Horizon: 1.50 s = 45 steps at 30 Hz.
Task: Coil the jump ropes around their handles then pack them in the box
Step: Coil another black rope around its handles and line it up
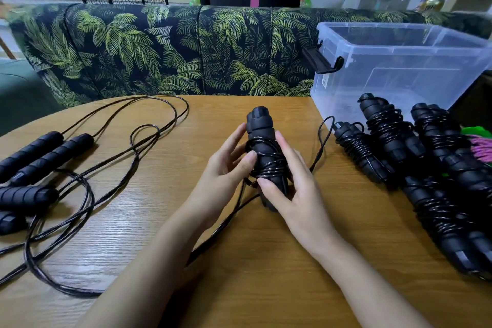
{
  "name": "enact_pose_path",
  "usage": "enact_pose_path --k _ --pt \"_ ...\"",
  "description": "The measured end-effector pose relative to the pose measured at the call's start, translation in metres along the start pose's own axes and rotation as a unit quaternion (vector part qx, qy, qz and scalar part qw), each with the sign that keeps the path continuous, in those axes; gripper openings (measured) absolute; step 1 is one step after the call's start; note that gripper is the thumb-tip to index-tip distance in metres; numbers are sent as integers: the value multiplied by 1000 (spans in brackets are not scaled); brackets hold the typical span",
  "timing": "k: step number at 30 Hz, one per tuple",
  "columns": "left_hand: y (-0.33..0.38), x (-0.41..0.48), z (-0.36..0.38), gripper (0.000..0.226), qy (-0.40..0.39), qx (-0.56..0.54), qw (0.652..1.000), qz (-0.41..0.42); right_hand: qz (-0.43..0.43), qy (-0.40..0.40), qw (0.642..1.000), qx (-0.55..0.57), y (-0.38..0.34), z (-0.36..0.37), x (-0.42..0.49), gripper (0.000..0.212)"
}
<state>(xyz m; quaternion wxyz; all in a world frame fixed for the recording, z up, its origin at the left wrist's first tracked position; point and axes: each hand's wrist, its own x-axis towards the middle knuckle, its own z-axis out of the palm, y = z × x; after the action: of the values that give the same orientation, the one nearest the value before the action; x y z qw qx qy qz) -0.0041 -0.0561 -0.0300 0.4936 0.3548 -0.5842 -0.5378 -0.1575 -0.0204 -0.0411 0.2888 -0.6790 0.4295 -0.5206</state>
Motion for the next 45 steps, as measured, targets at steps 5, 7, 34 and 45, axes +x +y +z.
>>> enact_pose_path --k 5,7,34,45 --pt "1 -3 9 65 58 16 998 31 -16 6 993 -117 2 7 -2 86" --pt "1 -3 11 67 78 34 995 44 -8 15 990 -142 2 10 -2 94" --pt "-1 -1 0 64 85 109 985 106 58 4 993 -102 6 -4 3 107" --pt "-5 -1 4 63 108 121 977 142 6 11 964 -265 2 1 -1 100"
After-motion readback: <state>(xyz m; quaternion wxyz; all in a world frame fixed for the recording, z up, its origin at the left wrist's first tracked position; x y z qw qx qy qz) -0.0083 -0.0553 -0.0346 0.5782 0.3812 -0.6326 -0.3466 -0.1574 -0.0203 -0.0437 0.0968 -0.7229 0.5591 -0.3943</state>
